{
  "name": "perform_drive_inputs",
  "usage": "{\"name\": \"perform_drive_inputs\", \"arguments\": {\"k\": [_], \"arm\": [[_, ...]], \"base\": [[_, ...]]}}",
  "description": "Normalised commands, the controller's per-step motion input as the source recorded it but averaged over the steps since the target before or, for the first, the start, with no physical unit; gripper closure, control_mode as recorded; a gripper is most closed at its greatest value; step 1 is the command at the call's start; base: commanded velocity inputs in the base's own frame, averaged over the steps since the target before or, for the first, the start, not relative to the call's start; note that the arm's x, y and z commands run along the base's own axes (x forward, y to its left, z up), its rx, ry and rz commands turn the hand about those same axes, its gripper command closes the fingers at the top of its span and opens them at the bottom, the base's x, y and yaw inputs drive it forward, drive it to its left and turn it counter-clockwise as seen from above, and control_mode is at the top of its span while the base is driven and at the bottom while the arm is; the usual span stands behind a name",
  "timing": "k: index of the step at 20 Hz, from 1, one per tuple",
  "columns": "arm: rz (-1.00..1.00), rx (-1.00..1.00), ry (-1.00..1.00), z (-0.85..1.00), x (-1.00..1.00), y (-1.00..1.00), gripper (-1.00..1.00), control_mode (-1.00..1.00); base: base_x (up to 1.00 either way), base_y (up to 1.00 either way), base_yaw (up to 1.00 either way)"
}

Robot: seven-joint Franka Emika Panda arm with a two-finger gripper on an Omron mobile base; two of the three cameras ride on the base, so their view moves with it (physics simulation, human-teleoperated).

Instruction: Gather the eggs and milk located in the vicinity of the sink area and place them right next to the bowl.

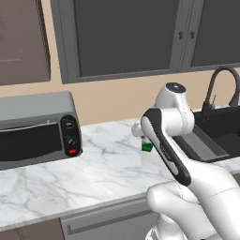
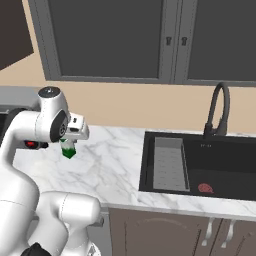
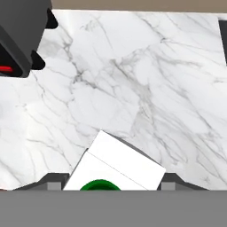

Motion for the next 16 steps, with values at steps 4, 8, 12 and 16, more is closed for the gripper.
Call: {"name": "perform_drive_inputs", "arguments": {"k": [4, 8, 12, 16], "arm": [[0.00, 0.00, 0.00, 0.00, 0.00, 0.00, 1.00, 1.00], [0.00, 0.00, 0.00, 0.00, 0.00, 0.00, 1.00, 1.00], [0.00, 0.00, 0.00, 0.00, 0.00, 0.00, 1.00, 1.00], [0.00, 0.00, 0.00, 0.00, 0.00, 0.00, 1.00, 1.00]], "base": [[-0.58, -0.21, -0.09], [0.04, -0.76, 0.00], [0.04, -1.00, -0.03], [0.01, -1.00, -0.11]]}}
